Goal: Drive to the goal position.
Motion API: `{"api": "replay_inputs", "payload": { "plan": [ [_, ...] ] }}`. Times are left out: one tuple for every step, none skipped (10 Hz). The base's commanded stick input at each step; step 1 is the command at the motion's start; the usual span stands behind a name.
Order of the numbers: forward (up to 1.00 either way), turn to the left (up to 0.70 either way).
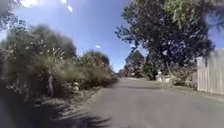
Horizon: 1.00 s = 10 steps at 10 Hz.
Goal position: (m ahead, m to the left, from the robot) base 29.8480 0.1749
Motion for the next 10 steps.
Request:
{"api": "replay_inputs", "payload": {
  "plan": [
    [1.0, 0.0],
    [1.0, 0.0],
    [1.0, 0.0],
    [1.0, -0.37],
    [1.0, -0.33],
    [1.0, -0.28],
    [1.0, 0.0],
    [1.0, 0.0],
    [1.0, 0.0],
    [1.0, 0.0]
  ]
}}
